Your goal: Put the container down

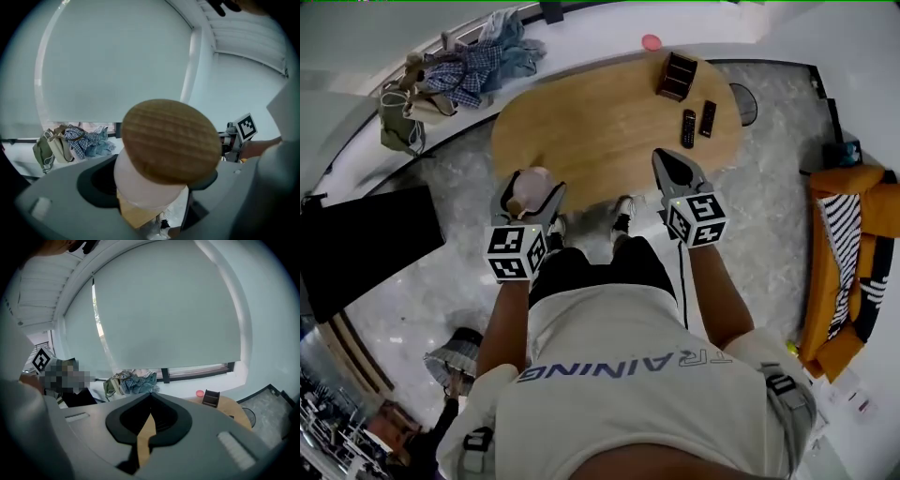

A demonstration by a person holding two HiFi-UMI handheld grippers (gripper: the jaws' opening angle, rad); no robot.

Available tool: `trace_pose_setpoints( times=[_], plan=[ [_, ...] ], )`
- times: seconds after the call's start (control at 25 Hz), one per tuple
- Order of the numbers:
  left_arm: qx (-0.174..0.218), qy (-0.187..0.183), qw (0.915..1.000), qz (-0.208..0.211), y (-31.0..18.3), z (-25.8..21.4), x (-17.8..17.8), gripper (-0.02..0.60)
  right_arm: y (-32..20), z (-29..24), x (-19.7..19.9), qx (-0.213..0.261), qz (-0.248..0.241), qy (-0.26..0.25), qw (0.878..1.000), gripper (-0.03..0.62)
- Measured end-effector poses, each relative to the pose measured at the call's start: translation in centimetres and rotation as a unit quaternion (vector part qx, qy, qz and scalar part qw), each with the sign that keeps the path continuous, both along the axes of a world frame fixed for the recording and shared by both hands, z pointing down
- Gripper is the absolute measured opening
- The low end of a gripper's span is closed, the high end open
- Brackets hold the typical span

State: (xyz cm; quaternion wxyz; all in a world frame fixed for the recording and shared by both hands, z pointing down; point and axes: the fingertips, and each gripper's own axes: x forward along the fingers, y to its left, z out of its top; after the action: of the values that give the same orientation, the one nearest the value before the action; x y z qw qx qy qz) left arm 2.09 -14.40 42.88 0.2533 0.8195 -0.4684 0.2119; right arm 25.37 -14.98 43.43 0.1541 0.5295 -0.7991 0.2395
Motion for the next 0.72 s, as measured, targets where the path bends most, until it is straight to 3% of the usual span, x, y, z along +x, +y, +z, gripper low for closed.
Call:
trace_pose_setpoints(
  times=[0.12,0.24,0.48,0.72],
  plan=[
    [-0.01,-0.003,0.9995,-0.03,-0.2,2.1,2.0,0.402,-1.3,2.4,2.0,-0.016,-0.021,0.002,1.0,0.017],
    [-0.023,-0.013,0.9991,-0.034,0.0,5.7,3.3,0.402,-1.6,5.3,3.0,-0.035,-0.024,-0.003,0.999,0.017],
    [-0.066,-0.045,0.9968,-0.001,-0.5,16.2,5.7,0.402,-1.5,11.5,2.5,-0.078,-0.022,-0.004,0.997,0.017],
    [-0.083,-0.094,0.9919,0.022,-2.9,26.5,8.1,0.402,-0.8,16.5,2.4,-0.116,-0.023,-0.004,0.993,0.017]
  ],
)
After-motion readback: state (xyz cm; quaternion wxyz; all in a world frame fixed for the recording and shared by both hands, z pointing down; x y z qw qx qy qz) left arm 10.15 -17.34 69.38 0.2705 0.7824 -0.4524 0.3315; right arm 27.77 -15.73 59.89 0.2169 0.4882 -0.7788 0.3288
